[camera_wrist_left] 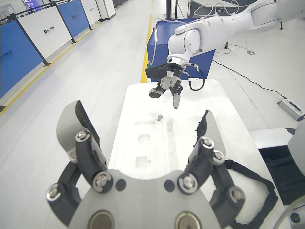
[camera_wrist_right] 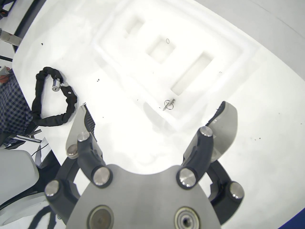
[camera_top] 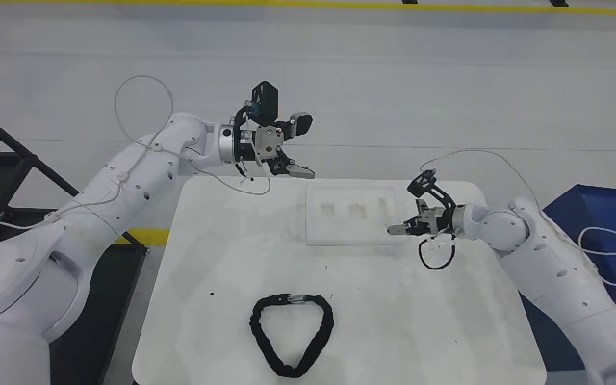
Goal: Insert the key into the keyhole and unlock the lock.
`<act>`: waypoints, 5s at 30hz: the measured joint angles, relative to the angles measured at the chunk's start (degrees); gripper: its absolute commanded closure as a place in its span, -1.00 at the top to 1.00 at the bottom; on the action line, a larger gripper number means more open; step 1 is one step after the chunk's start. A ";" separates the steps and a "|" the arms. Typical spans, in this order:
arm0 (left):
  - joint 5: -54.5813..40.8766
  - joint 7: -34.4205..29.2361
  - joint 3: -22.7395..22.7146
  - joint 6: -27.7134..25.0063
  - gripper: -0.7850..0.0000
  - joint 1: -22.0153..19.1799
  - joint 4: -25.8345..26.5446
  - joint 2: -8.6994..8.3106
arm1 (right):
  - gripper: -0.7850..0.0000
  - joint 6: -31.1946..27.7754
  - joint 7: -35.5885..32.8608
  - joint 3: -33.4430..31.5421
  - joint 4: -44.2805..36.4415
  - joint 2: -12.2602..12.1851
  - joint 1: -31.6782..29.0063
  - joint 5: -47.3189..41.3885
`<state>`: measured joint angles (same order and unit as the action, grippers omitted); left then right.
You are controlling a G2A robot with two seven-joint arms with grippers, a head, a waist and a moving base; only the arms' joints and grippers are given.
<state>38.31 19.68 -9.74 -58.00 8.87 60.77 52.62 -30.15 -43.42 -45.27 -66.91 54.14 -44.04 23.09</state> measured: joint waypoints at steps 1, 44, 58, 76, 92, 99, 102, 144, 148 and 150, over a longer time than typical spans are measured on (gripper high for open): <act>0.00 0.00 0.00 0.00 1.00 0.00 0.00 0.00 | 1.00 1.33 0.24 0.46 0.16 0.31 0.07 0.17; 0.00 0.00 0.00 0.00 1.00 0.00 0.00 0.00 | -0.37 31.99 -6.90 7.84 2.05 8.26 2.15 5.41; 0.00 0.00 0.00 0.00 1.00 0.00 0.00 0.00 | -1.00 33.99 -5.04 7.98 6.32 10.30 2.13 6.04; 0.00 0.00 0.00 0.00 1.00 0.00 0.00 0.00 | -1.00 30.92 -13.38 1.24 0.34 8.51 2.92 8.30; 0.00 0.00 0.00 0.00 1.00 0.00 0.00 0.00 | -1.00 23.49 -23.80 -17.20 -16.52 3.50 -5.20 -8.38; 0.00 0.00 0.00 0.00 1.00 0.00 0.00 0.00 | -1.00 22.94 -27.68 -25.60 -24.17 1.56 -8.44 -13.59; 0.00 0.00 0.00 0.00 1.00 0.00 0.00 0.00 | -1.00 22.70 -28.37 -28.92 -26.76 0.97 -10.64 -17.47; 2.38 -7.12 -1.04 0.00 1.00 8.46 2.61 -1.04 | -1.00 21.76 -26.19 -33.35 -27.53 0.02 -14.34 -21.59; 5.02 -7.75 -0.56 0.00 1.00 11.71 4.82 -1.59 | -1.00 21.76 -26.19 -33.35 -27.53 0.02 -14.34 -21.59; 6.92 -7.60 -0.50 0.00 1.00 13.19 5.69 -1.79 | -1.00 21.76 -26.19 -33.35 -27.53 0.02 -14.34 -21.59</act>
<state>45.23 12.07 -10.24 -58.00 22.06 66.46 50.82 -8.39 -69.60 -78.62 -94.44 54.16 -58.38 1.50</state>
